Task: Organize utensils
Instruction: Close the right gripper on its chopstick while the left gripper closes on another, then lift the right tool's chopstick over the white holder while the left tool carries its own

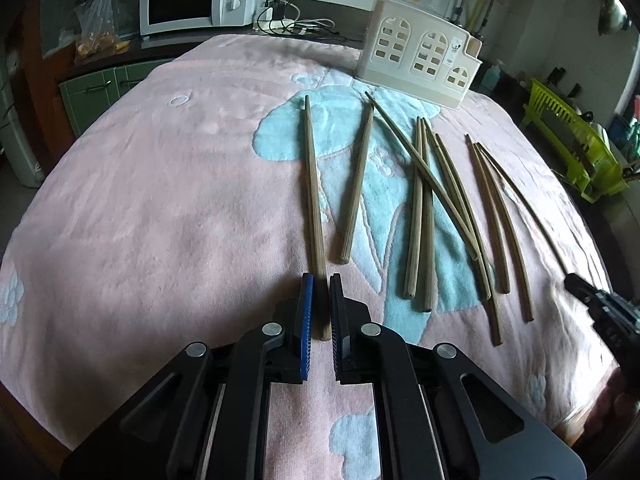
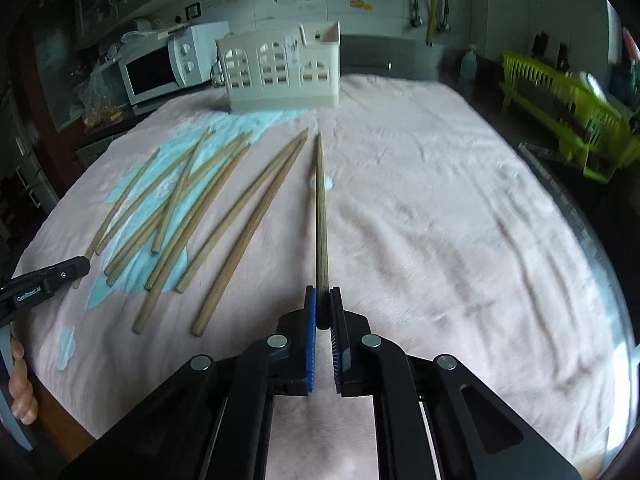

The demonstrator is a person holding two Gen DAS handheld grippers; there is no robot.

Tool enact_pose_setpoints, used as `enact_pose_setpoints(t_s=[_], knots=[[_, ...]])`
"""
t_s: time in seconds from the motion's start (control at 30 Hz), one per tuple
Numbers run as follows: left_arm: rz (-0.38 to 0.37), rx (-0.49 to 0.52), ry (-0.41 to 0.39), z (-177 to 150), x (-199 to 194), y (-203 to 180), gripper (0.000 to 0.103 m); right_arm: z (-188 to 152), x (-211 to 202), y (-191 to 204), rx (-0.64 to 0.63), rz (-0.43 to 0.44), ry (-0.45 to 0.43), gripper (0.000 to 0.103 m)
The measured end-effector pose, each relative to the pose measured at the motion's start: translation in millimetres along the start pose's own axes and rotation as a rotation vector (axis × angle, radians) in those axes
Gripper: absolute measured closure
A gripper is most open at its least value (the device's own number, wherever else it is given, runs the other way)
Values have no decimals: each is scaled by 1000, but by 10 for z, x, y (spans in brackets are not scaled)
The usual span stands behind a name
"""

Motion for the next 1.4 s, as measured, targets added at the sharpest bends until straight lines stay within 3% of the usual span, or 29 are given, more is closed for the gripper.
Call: enact_pose_setpoints(t_s=[0.13,0.37,0.6,0.83,1.4], knots=[[15,23,-35,52,-102,-25,96,146,-205,-77,-24,-18,-71,96],[27,68,-200,324,-497,-101,96,538,-515,-136,-84,-21,-202,96],[31,115,-351,553,-684,-191,97,917,-611,-177,-107,8,-269,96],[28,131,-419,674,-652,-226,98,1185,-551,-224,-108,27,-294,96],[8,142,-501,1012,-524,-213,98,1580,-443,-289,-107,22,-357,96]])
Point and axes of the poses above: each gripper's, at about its wrist camera, not at the fingertips, and x roughly the way its jaws point, y to its left, z to its top, the point moved 1 cm from there along x, roughly the way its jaws point, and after that the axes turned 3 degrees about -x, right-handed, at the moved point
